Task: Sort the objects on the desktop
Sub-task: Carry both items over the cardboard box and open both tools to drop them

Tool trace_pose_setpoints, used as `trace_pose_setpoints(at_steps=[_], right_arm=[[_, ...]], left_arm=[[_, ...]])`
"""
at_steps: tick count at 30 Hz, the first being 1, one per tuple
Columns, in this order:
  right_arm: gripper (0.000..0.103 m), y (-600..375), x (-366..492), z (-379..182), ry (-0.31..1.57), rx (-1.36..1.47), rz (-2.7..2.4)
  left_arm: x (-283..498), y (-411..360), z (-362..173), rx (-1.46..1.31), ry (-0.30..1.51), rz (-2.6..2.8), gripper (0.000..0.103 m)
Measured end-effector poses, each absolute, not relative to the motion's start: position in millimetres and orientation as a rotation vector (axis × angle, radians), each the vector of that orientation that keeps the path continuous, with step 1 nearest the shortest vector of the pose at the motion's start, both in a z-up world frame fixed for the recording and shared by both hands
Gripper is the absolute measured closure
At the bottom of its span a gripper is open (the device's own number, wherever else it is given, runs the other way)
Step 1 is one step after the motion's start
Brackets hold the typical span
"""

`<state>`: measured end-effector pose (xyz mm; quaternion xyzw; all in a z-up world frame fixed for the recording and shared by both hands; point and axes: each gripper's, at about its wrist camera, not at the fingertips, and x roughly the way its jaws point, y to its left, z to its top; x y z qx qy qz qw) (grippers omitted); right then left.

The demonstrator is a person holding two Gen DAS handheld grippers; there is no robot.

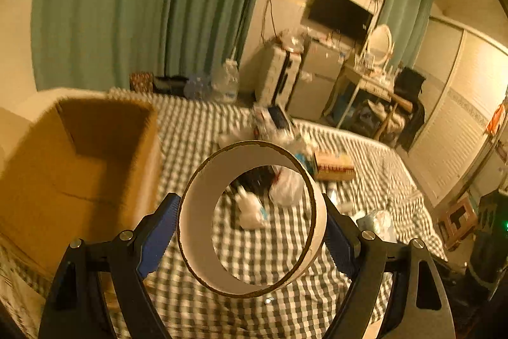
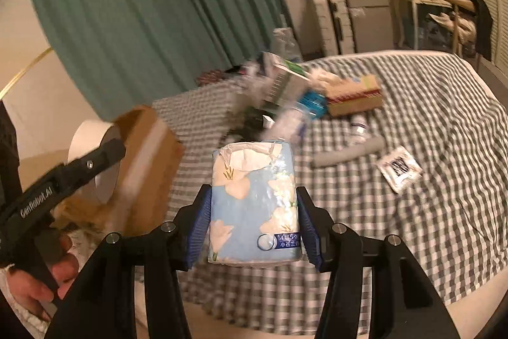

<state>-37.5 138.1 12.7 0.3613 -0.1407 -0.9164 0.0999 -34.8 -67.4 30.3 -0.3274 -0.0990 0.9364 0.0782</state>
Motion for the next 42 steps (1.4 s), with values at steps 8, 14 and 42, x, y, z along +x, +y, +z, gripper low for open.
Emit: trace_pose_setpoints(at_steps=[8, 14, 42], right_arm=[[0.052, 43, -48, 63, -0.216, 0.959, -2.593], [0.052, -24, -73, 68, -0.191, 0.948, -2.467], [0.012, -12, -103, 62, -0.316, 0.919, -2.582]], left_arm=[[-29, -146, 67, -0.915, -0.247, 2.931, 0.017], [-35, -210, 52, -1.000, -0.213, 3.028, 0.017], [-39, -248, -5, -1.216, -0.227, 3.033, 0.000]])
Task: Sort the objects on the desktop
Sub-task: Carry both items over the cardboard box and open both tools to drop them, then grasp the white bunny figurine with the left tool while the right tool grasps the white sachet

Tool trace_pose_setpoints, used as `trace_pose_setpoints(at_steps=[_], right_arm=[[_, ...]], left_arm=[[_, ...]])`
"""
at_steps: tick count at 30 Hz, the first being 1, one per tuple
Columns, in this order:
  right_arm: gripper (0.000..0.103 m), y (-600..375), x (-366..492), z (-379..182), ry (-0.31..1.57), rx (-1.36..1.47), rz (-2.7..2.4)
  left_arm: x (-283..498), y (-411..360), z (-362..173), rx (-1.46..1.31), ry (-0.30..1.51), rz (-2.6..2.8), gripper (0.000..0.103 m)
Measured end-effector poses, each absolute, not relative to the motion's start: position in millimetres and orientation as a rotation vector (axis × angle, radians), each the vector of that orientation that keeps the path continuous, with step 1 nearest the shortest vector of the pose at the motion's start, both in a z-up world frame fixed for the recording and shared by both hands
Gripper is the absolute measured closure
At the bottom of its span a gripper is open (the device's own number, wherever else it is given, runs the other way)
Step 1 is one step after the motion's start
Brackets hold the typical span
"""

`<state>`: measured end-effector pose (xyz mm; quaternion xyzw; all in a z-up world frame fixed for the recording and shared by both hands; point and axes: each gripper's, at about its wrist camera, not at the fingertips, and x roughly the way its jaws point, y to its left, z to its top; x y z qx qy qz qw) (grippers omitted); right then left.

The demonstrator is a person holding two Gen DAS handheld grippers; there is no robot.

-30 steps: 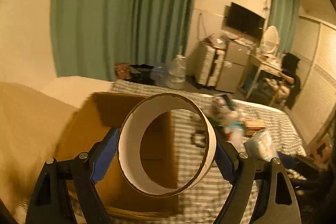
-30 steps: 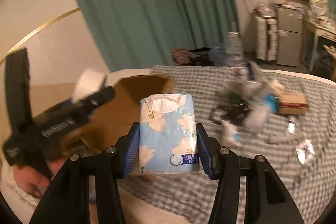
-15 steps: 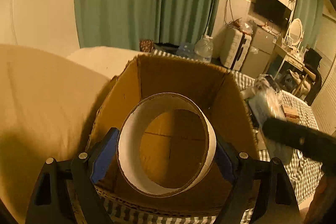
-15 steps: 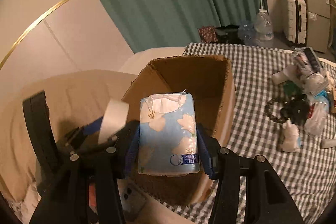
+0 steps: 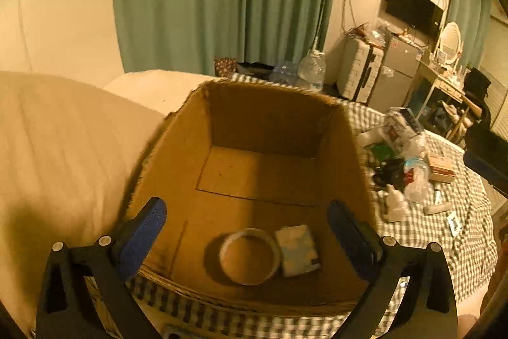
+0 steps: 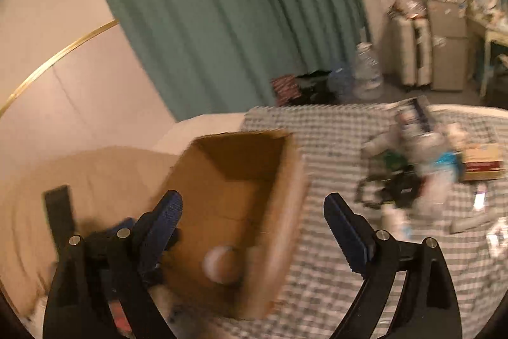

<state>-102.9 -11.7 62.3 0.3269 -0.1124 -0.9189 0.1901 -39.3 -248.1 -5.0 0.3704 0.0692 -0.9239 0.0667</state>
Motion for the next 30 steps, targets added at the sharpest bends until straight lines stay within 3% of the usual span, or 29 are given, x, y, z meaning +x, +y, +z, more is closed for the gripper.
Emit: trace_pose_setpoints(at_steps=[13, 30], right_arm=[[0.012, 169, -32, 55, -0.300, 0.986, -3.005], [0.012, 270, -21, -36, -0.587, 1.112, -3.135]], left_arm=[[-20, -106, 26, 1.066, 0.283, -2.993, 0.000], [-51, 1, -67, 1.274, 0.170, -2.900, 0.000]])
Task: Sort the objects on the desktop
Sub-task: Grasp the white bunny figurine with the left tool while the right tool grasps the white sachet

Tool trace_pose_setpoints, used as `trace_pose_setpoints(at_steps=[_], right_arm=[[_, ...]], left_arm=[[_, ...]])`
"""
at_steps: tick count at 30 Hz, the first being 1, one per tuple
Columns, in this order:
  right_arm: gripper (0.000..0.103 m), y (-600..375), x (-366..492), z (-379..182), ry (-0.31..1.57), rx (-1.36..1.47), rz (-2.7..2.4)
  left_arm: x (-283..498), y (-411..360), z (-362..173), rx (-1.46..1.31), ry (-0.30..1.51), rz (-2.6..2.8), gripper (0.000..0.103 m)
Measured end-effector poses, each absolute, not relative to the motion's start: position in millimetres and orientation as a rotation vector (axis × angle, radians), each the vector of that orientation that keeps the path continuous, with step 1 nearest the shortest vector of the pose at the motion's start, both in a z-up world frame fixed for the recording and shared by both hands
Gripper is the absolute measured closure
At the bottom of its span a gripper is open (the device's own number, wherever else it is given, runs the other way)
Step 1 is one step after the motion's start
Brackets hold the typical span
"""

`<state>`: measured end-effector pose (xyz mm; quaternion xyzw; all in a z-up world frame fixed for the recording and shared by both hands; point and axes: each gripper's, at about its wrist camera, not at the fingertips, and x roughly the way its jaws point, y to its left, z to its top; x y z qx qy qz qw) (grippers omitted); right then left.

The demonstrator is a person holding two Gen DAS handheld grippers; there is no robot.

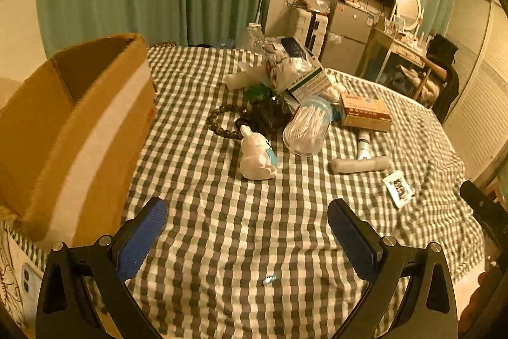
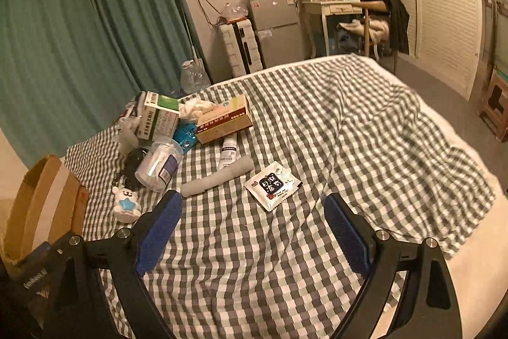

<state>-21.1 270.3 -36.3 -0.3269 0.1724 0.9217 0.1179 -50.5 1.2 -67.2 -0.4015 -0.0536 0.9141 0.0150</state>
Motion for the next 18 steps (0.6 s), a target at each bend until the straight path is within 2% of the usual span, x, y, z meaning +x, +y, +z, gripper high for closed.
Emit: trace_pose_setpoints(at_steps=[10, 18], right_arm=[[0.012, 293, -63, -75, 0.463, -1.049, 2.637], [0.012, 297, -98, -109, 0.385, -1.185, 2.632]], left_arm=[[-113, 14, -100, -1.323, -0.194, 2.823, 0.000], [-150, 17, -128, -1.340, -0.140, 2.839, 0.000]])
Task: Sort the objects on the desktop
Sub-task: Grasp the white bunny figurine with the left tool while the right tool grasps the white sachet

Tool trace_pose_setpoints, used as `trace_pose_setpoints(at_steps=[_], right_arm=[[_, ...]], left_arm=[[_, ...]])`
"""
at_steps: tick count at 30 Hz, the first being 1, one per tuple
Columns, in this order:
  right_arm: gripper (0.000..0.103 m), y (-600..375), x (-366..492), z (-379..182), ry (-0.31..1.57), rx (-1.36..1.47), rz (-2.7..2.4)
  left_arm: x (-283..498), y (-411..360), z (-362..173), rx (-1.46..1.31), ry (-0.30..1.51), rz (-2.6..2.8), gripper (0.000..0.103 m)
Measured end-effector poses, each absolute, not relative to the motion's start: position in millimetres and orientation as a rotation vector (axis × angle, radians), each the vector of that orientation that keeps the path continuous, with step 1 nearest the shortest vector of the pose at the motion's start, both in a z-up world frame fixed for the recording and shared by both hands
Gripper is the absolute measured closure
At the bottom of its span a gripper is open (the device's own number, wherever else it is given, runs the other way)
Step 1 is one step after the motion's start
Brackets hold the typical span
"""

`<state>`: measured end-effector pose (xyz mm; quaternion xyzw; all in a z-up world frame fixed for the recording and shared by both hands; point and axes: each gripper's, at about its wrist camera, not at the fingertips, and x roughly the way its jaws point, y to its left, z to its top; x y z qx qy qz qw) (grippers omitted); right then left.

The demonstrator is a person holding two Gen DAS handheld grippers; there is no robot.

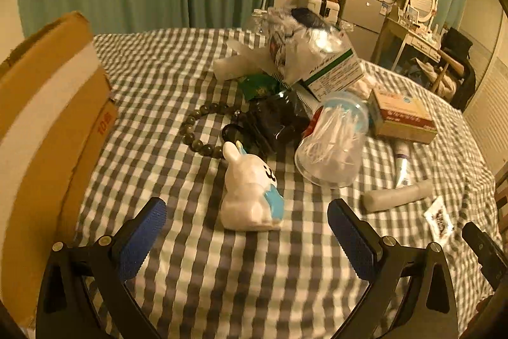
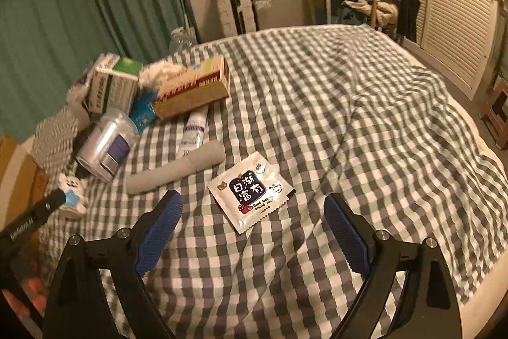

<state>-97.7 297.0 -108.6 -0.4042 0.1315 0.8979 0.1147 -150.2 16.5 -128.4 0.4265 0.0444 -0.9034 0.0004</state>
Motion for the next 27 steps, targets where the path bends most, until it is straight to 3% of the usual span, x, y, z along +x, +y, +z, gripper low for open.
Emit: trace_pose_setpoints(at_steps=[15, 16, 20, 22, 24, 27], right_arm=[[0.012, 308, -144, -149, 0.394, -1.304, 2.598], [0.012, 306, -145, -150, 0.377, -1.304, 2.604], [0.013, 303, -148, -154, 0.345, -1.308, 2.602], [0.026, 303, -147, -154, 0.315, -1.304, 2.597], [0.036, 304, -146, -153, 0.309, -1.312, 2.596], [0.045, 304, -145, -152, 0.306, -1.318, 2.583]], left_arm=[[-181, 19, -156, 1.356, 0.164, -2.844, 0.001], [-182, 18, -157, 1.359, 0.171, -2.843, 0.003], [-186, 14, -167, 1.389, 0.152, -2.787, 0.027], [-185, 11, -167, 1.380, 0.169, -2.794, 0.032], [-184, 8, -165, 1.380, 0.187, -2.807, 0.052], [-183, 5, -163, 1.402, 0.198, -2.811, 0.052]])
